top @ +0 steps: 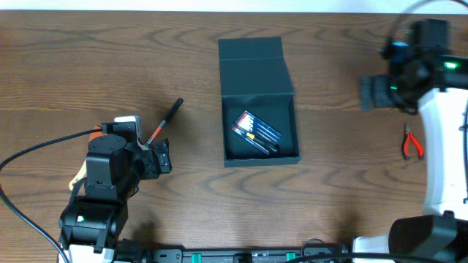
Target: Pack container
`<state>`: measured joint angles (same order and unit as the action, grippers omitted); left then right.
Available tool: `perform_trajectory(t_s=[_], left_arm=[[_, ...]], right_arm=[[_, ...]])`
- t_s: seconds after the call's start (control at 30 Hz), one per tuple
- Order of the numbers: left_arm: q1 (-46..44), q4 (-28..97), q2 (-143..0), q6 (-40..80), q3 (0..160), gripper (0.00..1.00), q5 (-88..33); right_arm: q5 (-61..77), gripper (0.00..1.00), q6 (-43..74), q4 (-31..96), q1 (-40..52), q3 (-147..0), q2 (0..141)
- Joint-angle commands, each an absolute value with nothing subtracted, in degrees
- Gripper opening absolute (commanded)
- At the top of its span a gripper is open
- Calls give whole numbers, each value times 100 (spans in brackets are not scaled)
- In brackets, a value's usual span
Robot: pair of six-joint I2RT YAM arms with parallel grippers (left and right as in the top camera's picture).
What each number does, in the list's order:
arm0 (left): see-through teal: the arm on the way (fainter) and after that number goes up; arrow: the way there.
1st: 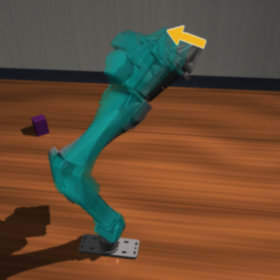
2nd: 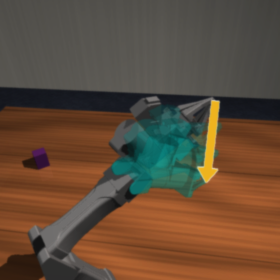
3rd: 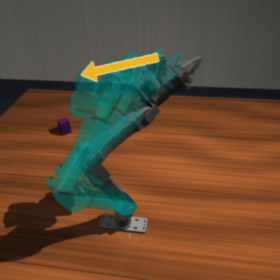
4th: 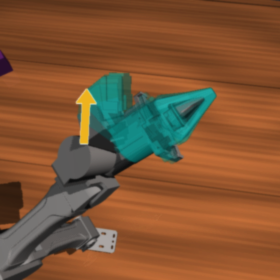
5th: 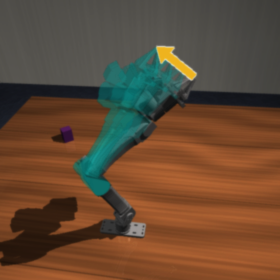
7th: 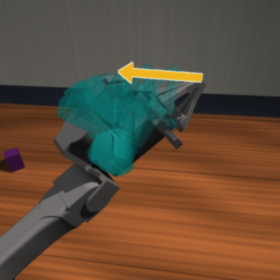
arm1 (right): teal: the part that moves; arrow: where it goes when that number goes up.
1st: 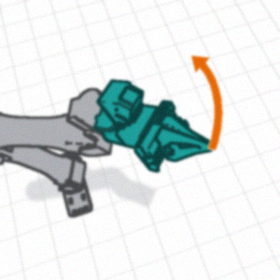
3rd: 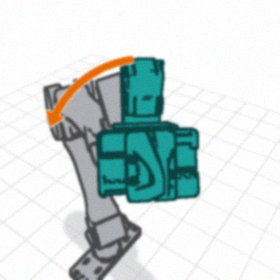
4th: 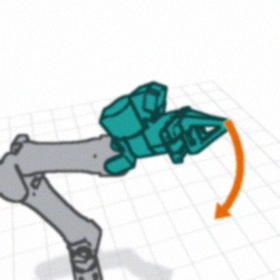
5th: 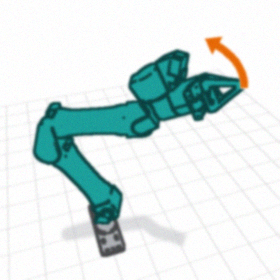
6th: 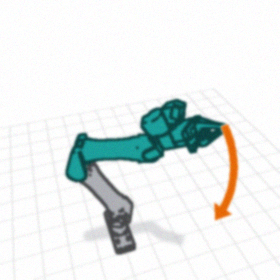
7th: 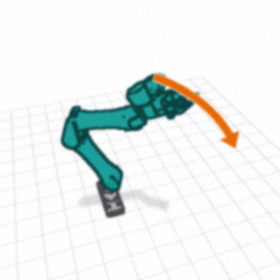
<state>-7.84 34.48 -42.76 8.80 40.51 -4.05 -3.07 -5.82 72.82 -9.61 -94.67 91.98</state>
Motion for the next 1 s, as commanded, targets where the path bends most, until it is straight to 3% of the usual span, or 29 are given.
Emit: perform_trajectory(t_s=[0.0,0.37,0.97], left_arm=[[-779,3424,-4287,867,4182,99,-336],[-779,3402,-4287,867,4182,98,-336],[-779,3406,-4287,869,4182,98,-338]], right_arm=[[-82,99,-381,7290,-1559,-9301,9205],[51,99,-1120,5946,-2519,-7481,9767],[392,98,-1122,5207,-2801,-7422,10958]])
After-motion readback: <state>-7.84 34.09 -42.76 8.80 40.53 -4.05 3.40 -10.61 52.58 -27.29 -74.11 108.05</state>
